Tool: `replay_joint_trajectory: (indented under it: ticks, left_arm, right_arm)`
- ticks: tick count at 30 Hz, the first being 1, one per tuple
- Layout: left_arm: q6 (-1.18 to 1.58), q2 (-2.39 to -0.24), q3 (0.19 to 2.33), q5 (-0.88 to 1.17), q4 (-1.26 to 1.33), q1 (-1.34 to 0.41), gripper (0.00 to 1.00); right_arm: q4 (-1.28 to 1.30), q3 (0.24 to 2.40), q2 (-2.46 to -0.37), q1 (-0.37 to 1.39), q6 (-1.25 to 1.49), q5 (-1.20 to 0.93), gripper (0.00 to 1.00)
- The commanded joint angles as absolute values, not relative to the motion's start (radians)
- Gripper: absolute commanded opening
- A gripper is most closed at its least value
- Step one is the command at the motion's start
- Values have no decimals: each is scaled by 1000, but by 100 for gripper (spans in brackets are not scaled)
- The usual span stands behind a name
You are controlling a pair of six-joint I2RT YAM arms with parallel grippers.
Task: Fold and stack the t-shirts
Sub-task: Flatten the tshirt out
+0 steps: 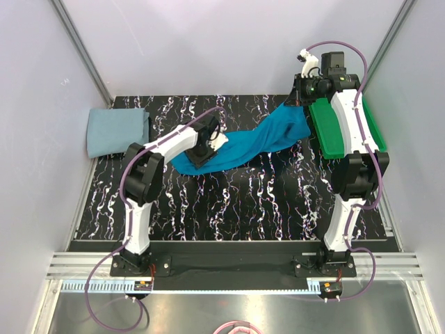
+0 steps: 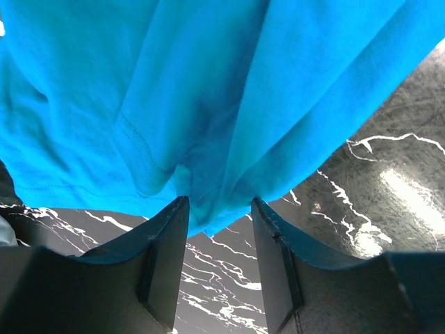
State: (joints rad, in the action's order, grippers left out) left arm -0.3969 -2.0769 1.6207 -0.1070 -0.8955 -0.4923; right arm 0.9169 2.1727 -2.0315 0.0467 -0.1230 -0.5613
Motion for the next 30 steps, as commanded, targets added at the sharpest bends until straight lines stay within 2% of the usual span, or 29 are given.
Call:
replay_joint_trajectory:
  ticks: [1, 11, 14, 15, 24, 26, 30]
  left_arm:
    - [-393, -2074, 1675, -89, -891, -476, 46]
    - [-396, -2077, 1683, -94, -905, -437, 45]
    - [-396, -2083, 1684, -86, -905, -431, 38]
    - [-396, -2088, 1686, -78, -910, -428, 29]
    - [-397, -2106, 1713, -37, -951, -408, 12]
    - [-400, -2106, 1717, -28, -959, -408, 2]
    - [-399, -2082, 1723, -21, -962, -394, 0]
  right_arm:
    - [891, 2210, -2011, 48, -126, -561, 0]
    - [887, 2215, -2017, 49, -124, -565, 0]
    - [887, 2215, -2017, 49, -124, -565, 0]
    - [887, 2214, -2017, 48, -124, -563, 0]
    - [885, 2212, -2011, 48, -124, -560, 0]
    - [885, 2209, -2011, 48, -124, -560, 0]
    - [884, 2207, -2003, 48, -130, -546, 0]
